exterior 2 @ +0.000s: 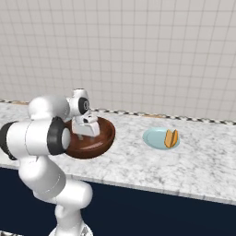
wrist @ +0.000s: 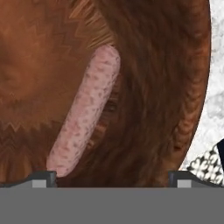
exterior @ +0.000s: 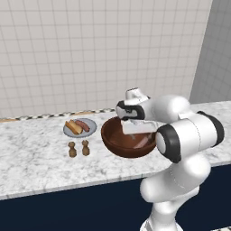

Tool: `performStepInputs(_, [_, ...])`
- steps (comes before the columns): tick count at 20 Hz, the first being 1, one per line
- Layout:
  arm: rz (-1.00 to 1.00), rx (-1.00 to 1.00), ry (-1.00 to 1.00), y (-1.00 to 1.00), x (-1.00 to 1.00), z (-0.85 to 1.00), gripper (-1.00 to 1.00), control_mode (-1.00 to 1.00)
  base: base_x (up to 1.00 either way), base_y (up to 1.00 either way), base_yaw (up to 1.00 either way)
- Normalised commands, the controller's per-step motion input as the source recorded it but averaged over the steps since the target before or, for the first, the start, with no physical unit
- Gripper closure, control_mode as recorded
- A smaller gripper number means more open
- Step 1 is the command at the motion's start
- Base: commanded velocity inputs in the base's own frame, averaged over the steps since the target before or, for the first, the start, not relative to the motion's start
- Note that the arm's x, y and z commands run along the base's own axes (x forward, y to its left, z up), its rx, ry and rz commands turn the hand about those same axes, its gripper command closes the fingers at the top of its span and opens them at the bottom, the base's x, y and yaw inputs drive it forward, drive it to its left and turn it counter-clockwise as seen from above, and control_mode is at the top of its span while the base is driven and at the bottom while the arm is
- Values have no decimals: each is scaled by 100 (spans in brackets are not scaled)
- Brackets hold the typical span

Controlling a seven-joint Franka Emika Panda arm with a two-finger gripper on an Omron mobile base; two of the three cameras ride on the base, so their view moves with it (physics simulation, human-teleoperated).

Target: Place one bun and one sausage from the bowl on each plate.

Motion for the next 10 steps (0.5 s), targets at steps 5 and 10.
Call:
performStepInputs(5, [1,0,0,0,0,-60,-100,-100,0,0,0])
performStepInputs(10, [1,0,0,0,5,-46,-100,-100,0,0,0])
